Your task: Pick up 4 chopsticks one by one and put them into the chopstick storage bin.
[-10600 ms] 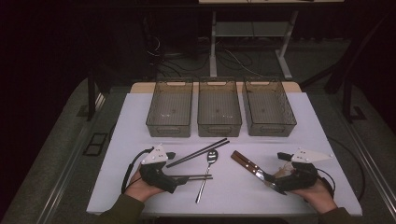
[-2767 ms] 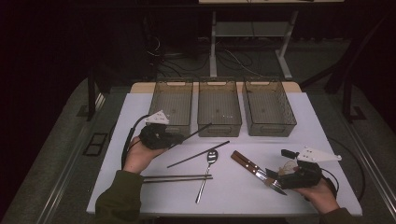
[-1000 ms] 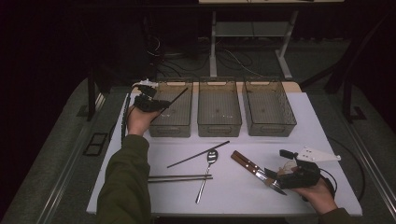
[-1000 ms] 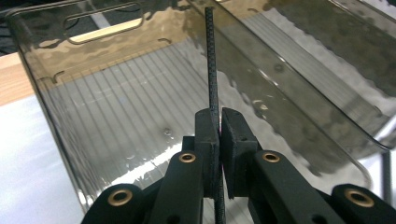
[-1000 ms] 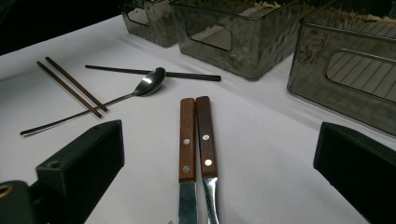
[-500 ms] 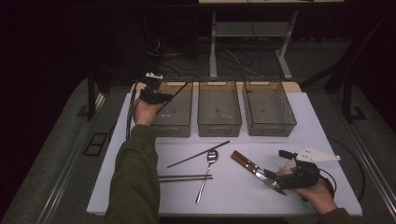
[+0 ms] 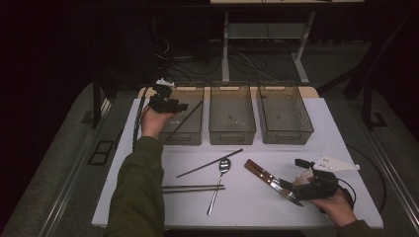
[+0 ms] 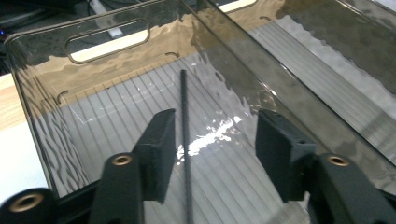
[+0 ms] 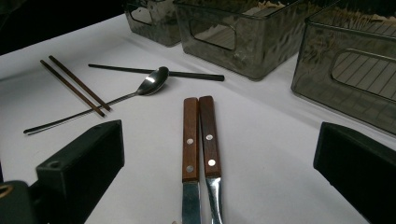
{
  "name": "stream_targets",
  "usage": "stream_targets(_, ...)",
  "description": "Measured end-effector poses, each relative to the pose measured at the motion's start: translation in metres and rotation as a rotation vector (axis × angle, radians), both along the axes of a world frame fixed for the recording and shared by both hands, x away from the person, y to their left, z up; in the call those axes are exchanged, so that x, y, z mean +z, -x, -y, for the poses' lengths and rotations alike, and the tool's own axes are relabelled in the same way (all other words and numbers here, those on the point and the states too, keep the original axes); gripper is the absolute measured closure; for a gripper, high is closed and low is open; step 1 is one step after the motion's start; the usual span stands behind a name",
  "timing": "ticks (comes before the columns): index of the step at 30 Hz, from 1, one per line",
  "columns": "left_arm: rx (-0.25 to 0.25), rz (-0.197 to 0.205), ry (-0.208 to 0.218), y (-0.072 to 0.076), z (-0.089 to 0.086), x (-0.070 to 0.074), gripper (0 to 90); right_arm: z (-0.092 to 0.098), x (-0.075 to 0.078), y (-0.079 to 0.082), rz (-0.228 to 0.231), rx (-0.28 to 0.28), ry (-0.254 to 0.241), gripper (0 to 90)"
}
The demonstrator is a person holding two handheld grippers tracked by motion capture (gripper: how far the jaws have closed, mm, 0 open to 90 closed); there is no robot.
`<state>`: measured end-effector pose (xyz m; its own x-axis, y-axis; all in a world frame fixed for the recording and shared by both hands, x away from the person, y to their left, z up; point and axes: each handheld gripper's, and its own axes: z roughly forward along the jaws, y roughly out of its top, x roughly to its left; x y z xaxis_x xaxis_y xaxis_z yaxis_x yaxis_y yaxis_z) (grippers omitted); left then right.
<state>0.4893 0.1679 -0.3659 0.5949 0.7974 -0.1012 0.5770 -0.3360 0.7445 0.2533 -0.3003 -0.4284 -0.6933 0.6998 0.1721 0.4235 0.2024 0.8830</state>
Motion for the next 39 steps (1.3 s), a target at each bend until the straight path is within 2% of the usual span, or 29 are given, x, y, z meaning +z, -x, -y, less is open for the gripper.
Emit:
stream_targets(9,-0.066,0.026,0.024,0.021,-0.002,0.008,34.3,0.000,0.000,0.000,0.001,-0.001,0.007,1.8)
stream_targets(16,-0.112,0.056,0.045,0.039,0.006,0.018,28.0,-0.001,-0.001,0.000,-0.001,-0.003,0.010,1.8)
stream_targets(23,-0.177,0.055,-0.009,0.057,0.019,0.016,25.0,0.000,-0.001,-0.001,-0.012,-0.002,0.004,1.8)
stream_targets(32,-0.226,0.094,0.015,0.083,0.037,0.018,19.9,0.000,-0.001,-0.001,-0.012,-0.003,0.005,1.8)
stream_targets(39,-0.274,0.105,0.019,0.105,0.050,0.006,16.3,0.000,-0.001,0.000,-0.013,-0.003,0.003,1.8)
